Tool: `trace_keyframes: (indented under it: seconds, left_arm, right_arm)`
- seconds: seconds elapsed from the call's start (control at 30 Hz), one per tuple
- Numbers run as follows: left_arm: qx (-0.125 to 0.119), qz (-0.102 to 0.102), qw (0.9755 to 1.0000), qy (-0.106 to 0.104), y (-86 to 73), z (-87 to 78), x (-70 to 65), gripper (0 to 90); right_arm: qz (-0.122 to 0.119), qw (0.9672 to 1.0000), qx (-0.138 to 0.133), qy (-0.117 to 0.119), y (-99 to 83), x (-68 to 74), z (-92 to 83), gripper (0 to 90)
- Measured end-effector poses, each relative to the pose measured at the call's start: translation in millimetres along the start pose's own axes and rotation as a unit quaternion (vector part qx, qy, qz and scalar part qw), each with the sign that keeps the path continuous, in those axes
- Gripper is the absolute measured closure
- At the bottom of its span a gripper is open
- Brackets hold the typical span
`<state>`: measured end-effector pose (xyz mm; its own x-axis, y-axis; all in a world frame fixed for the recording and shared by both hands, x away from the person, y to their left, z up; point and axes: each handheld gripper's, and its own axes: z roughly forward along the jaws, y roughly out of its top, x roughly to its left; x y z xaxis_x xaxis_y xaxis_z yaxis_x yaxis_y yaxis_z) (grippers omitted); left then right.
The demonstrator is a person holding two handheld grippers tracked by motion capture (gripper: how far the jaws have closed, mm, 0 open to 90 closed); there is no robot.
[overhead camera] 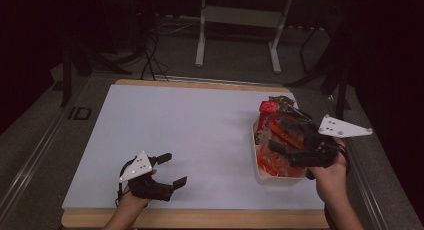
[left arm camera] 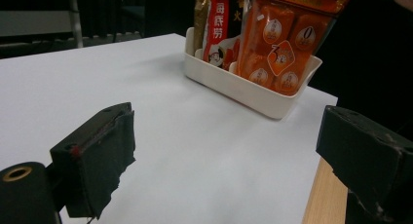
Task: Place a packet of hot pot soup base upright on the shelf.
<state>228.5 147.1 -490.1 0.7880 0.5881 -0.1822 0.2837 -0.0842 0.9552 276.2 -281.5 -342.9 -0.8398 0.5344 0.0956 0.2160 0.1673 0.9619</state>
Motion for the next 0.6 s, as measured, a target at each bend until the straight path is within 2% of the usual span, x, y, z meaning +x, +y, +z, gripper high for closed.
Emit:
trace_keyframes:
  seconds: [0.17, 0.2, 0.33, 0.43, 0.6]
  left_arm:
    - [0.0, 0.0, 1.0, 0.0, 0.2, -0.2, -0.5, 7.6]
    - [-0.001, 0.0, 1.0, 0.0, 0.1, -0.4, -0.5, 7.6]
    - [-0.001, -0.001, 1.0, -0.001, 0.0, -0.3, -0.9, 7.6]
    - [0.001, 0.005, 1.0, 0.001, 0.3, -1.0, -1.3, 7.6]
    - [0.001, 0.006, 1.0, 0.001, 0.4, -1.8, -1.5, 7.6]
  right_arm:
    - [-0.003, 0.9997, 0.013, 0.019, -10.1, 6.4, 13.9, 13.8]
    - [-0.002, 0.9993, 0.023, 0.031, -19.6, 11.6, 23.9, 13.8]
    - [-0.002, 0.9986, 0.034, 0.039, -36.3, 17.8, 38.5, 13.9]
    - [-0.012, 0.9983, 0.043, 0.038, -47.1, 20.5, 46.5, 13.9]
    - [-0.013, 0.9982, 0.046, 0.036, -58.5, 23.3, 50.9, 13.9]
